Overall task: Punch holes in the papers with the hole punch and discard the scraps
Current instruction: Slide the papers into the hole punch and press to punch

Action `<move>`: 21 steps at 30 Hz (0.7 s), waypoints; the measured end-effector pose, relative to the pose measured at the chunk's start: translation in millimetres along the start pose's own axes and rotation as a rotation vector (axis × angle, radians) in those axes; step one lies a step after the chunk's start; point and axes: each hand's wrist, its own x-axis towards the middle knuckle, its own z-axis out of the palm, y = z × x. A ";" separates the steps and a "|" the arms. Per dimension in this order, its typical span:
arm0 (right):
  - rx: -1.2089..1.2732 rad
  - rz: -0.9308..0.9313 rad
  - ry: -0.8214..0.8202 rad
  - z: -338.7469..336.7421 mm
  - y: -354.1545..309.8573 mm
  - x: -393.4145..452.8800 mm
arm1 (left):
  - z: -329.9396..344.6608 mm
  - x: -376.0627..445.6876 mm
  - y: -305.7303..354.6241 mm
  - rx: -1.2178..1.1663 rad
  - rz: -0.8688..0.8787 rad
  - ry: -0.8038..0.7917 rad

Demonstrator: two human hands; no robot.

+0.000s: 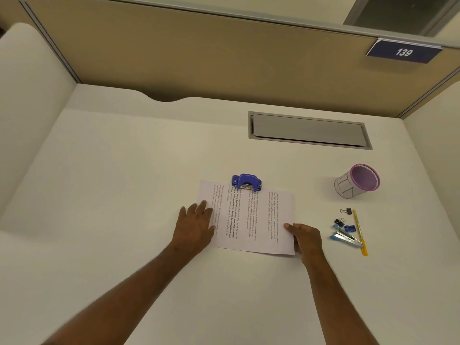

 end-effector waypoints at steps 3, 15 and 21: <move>0.023 0.002 -0.006 0.0 0.3 1.6 | -0.4 0.9 0.4 -0.004 -0.004 0.012; -0.018 0.039 -0.026 -0.7 -5.1 15.0 | -14.5 6.0 8.3 -0.059 -0.017 0.100; -0.065 0.029 -0.015 1.5 -4.6 15.4 | -23.0 21.3 23.7 -0.141 -0.001 0.146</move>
